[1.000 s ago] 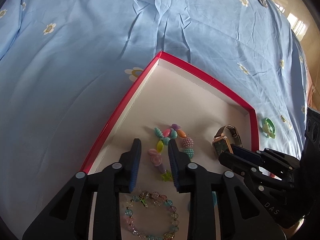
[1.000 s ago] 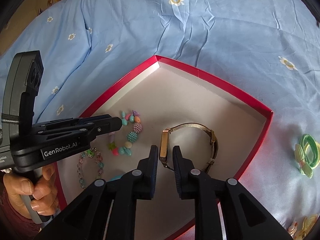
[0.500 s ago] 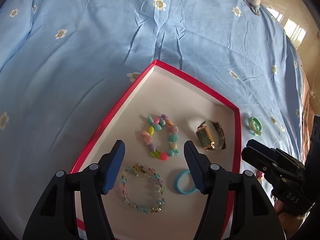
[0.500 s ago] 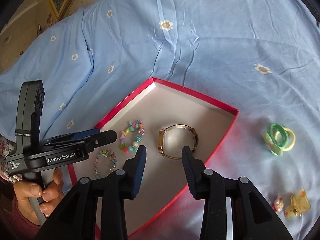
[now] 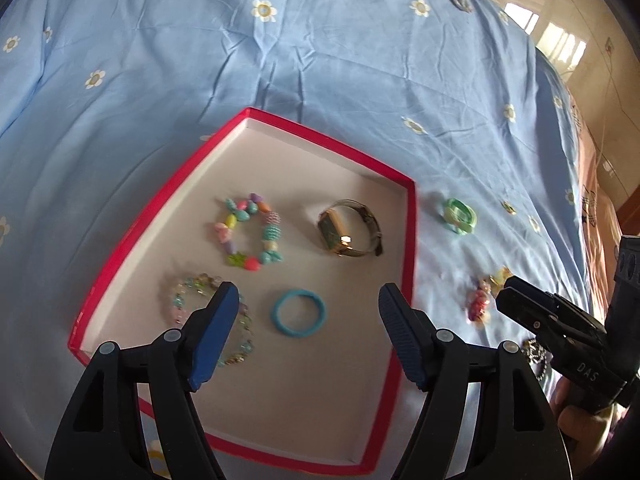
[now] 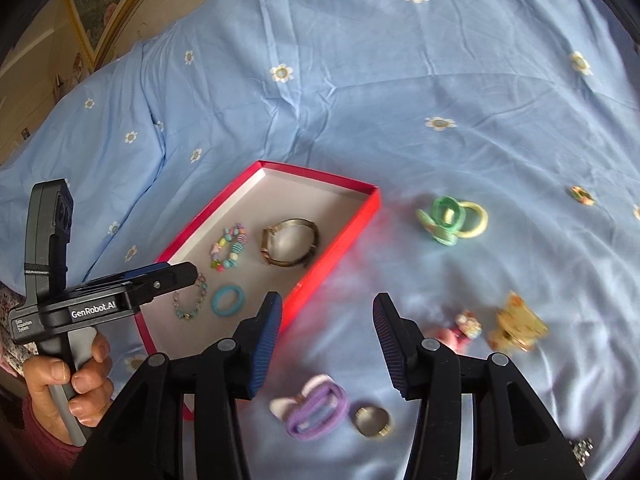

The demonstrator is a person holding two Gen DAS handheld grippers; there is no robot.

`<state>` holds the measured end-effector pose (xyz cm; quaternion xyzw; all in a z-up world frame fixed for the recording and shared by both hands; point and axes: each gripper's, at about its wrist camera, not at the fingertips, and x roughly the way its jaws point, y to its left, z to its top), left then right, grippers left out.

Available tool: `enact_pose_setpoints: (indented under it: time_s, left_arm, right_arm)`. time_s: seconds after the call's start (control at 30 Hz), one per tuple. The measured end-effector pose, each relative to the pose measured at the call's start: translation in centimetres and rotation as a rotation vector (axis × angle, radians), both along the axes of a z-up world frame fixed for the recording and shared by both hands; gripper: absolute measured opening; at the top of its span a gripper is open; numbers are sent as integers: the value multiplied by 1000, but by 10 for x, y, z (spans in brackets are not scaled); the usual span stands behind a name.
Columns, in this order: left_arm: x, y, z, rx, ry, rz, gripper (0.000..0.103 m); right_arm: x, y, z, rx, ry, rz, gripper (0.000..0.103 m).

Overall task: Organize jewelry
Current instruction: 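Move both tools back toward the remaining jewelry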

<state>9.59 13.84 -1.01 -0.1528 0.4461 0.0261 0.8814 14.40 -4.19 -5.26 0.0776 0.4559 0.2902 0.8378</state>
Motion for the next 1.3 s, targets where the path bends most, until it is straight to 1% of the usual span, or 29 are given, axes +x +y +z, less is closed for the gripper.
enact_pose_setpoints:
  time_s: [0.37,0.63,0.77,0.93,1.07,1.2,1.3]
  left_arm:
    - [-3,-36,8,3,-7,-72,76]
    - [-2,-59,7,12,0,-129,76]
    - [2,-75,5,23,7,-176,76]
    - [13,-99,0,45,21,-250,76]
    - [26,-114,-6,46,34,-312,76]
    - [41,-132,-18,42,67,-382,76]
    - [50,-146,-25,51,82,-423,76]
  right_arm:
    - [-20,-59,0,-24,-2,-100,51]
    - [-28,-81,-6,-33,8,-133,51]
    - [-28,-91,-9,-36,11,-150,51]
    - [-21,-101,-16,-49,18,-158,51]
    - [-7,-108,-27,-70,33,-151,51]
    - [10,-111,-38,-98,55,-111,51]
    - [20,-112,-44,-87,71,-84,51]
